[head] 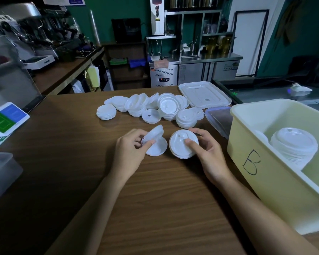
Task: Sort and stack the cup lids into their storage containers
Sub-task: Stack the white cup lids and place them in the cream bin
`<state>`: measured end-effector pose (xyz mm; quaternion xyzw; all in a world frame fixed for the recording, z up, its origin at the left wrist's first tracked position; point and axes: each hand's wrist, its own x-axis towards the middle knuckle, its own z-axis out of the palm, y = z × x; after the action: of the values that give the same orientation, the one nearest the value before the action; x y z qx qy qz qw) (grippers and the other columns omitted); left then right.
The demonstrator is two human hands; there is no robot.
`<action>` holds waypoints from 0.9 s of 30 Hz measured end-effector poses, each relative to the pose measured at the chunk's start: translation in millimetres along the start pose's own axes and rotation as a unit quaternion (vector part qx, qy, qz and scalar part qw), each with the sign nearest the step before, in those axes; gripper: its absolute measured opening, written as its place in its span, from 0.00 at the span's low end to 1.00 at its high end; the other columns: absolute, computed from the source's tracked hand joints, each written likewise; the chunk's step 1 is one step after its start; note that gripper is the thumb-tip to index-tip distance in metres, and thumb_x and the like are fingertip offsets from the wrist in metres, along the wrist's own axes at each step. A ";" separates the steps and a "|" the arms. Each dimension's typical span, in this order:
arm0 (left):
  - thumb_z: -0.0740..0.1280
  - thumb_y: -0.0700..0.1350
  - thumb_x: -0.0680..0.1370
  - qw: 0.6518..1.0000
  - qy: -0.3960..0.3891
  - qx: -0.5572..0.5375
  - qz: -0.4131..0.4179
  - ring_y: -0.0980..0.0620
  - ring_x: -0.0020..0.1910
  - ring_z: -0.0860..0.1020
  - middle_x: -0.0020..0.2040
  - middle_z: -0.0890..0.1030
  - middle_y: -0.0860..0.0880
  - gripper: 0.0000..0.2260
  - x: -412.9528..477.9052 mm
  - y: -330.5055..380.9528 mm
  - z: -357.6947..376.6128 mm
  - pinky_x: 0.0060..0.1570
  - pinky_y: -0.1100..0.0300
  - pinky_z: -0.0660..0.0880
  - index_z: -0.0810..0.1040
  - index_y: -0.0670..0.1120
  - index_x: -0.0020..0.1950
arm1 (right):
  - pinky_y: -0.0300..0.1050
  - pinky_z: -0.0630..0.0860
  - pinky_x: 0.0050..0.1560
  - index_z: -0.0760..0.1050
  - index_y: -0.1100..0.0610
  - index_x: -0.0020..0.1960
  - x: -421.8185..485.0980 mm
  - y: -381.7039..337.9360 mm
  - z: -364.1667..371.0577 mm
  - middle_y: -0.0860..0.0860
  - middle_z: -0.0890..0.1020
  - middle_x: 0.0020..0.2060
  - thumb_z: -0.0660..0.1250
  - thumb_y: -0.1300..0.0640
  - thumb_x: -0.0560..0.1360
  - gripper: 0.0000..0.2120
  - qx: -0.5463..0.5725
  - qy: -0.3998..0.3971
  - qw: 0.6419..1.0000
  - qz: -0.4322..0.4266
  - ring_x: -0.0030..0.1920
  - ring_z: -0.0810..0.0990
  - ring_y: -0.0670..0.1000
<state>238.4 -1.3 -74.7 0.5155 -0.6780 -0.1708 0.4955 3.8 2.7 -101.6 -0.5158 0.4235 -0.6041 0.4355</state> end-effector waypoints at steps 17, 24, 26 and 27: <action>0.72 0.39 0.80 0.922 -0.077 -0.338 -0.173 0.51 0.51 0.85 0.55 0.87 0.46 0.20 -13.1 28.7 28.7 0.46 0.55 0.82 0.78 0.52 0.71 | 0.48 0.76 0.68 0.83 0.50 0.64 -2.2 -3.6 3.0 0.45 0.86 0.60 0.73 0.56 0.81 0.12 -0.001 -0.009 1.000 -0.018 0.65 0.82 0.49; 0.80 0.46 0.74 0.966 -0.027 -0.225 -0.121 0.45 0.44 0.87 0.44 0.86 0.48 0.14 -20.9 25.5 41.9 0.51 0.43 0.84 0.84 0.54 0.58 | 0.63 0.72 0.75 0.83 0.48 0.64 -4.0 -8.9 4.6 0.50 0.85 0.62 0.71 0.40 0.76 0.20 0.009 -0.032 0.999 -0.001 0.68 0.80 0.55; 0.82 0.49 0.72 0.977 -0.019 -0.183 -0.109 0.49 0.42 0.86 0.42 0.85 0.51 0.14 -22.6 26.6 42.5 0.50 0.47 0.84 0.84 0.56 0.55 | 0.56 0.73 0.74 0.82 0.51 0.66 -5.5 -9.2 4.9 0.49 0.85 0.62 0.73 0.42 0.76 0.22 -0.005 -0.040 0.999 -0.008 0.67 0.81 0.52; 0.82 0.49 0.71 0.980 -0.015 -0.166 -0.104 0.50 0.41 0.86 0.41 0.85 0.52 0.15 -23.4 27.5 42.6 0.49 0.49 0.84 0.84 0.56 0.54 | 0.53 0.74 0.72 0.82 0.52 0.66 -6.0 -9.3 4.6 0.49 0.85 0.61 0.73 0.44 0.76 0.21 -0.009 -0.042 0.999 -0.010 0.66 0.81 0.51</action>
<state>187.2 18.4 -85.1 0.4915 -0.5898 -0.3392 0.5436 8.1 10.6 -93.7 -0.5489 0.4053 -0.5826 0.4416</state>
